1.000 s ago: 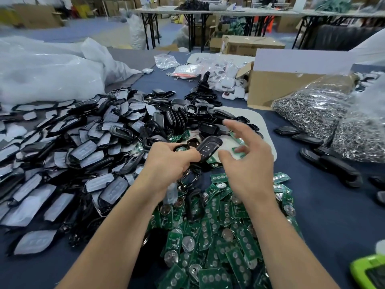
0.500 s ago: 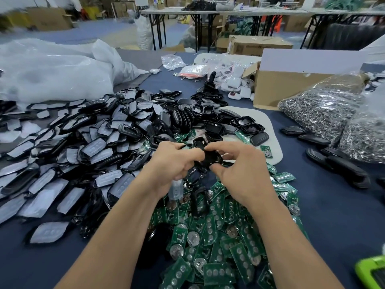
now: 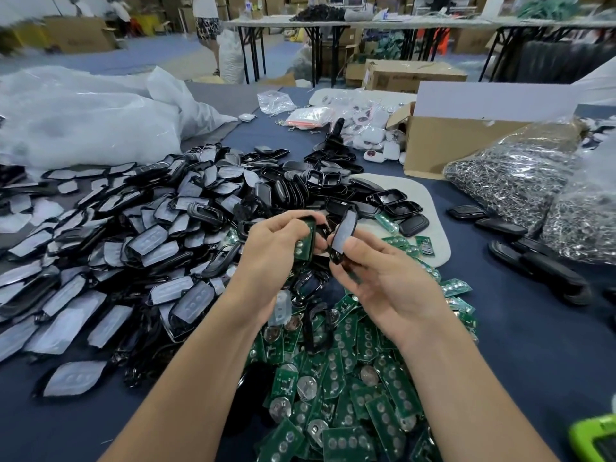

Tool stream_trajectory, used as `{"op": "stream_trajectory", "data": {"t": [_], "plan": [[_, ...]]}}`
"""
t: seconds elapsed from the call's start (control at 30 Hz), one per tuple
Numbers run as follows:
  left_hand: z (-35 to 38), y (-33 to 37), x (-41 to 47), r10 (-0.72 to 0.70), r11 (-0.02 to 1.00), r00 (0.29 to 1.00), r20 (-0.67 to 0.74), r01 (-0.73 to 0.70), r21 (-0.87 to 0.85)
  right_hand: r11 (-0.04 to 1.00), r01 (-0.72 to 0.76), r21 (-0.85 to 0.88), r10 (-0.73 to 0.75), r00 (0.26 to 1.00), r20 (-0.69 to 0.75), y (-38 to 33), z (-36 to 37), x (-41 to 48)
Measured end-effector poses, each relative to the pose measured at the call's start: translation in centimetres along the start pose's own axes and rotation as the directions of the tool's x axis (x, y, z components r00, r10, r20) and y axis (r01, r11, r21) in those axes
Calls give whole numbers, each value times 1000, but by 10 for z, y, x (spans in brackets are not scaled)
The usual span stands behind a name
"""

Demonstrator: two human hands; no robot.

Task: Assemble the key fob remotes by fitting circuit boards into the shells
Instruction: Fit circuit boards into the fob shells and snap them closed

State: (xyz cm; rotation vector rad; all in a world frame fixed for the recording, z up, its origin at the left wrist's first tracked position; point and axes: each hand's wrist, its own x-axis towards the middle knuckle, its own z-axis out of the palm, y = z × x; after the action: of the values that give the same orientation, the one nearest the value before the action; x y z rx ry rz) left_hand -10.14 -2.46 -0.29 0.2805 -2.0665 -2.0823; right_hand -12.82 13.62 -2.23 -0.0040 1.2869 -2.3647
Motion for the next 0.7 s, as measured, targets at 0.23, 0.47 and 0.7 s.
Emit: {"op": "stream_trajectory", "data": {"t": [0.23, 0.47, 0.7], "plan": [[0, -1, 2, 45, 999, 999, -18, -45, -10, 872, 234, -430, -304, 947, -100, 9, 2, 1], [5, -8, 1, 69, 993, 994, -91, -60, 102, 733, 215, -646, -363, 926, -103, 15, 5, 2], [-1, -7, 2, -16, 999, 983, 180, 21, -26, 659, 235, -714, -442, 890, -114, 11, 0, 4]]}}
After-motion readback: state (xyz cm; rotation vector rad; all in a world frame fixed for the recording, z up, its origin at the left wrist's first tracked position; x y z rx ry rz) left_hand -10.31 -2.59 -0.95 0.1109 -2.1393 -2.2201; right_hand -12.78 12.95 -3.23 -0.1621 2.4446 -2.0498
